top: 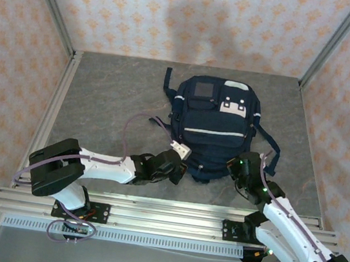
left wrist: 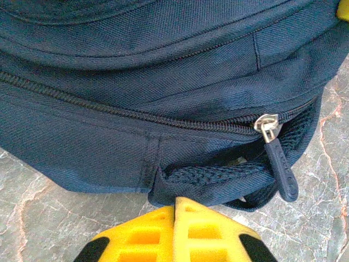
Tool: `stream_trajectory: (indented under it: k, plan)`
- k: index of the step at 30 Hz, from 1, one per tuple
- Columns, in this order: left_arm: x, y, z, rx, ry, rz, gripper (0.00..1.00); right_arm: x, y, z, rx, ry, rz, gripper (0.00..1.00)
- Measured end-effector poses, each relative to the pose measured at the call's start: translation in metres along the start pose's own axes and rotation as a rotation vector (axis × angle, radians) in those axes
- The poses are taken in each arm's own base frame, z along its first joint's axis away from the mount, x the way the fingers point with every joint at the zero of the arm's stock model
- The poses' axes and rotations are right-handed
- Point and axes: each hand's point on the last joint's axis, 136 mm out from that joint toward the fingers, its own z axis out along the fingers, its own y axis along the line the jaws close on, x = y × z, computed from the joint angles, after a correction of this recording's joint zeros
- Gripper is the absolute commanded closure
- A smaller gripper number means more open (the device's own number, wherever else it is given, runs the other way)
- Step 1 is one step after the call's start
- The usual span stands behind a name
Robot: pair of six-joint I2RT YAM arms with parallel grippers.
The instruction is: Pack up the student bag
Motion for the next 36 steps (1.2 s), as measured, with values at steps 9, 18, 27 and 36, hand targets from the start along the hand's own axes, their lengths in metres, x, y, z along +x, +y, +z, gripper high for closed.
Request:
stream_trajectory:
  k: [9,18,27,36]
  plan:
    - [0.003,-0.003,0.001,0.015,0.018,-0.001,0.77,0.004,0.002,0.002,0.005,0.03,-0.039,1.0]
    - [-0.034,-0.036,-0.01,0.096,0.028,-0.132,0.49,0.005,0.003,0.002,-0.001,0.037,-0.045,1.0]
    - [-0.011,-0.043,0.008,0.118,0.152,-0.276,0.45,0.006,0.004,0.002,-0.003,0.042,-0.044,1.0]
    - [-0.016,-0.045,0.016,0.101,0.178,-0.317,0.56,0.007,0.006,0.002,-0.013,0.051,-0.036,1.0]
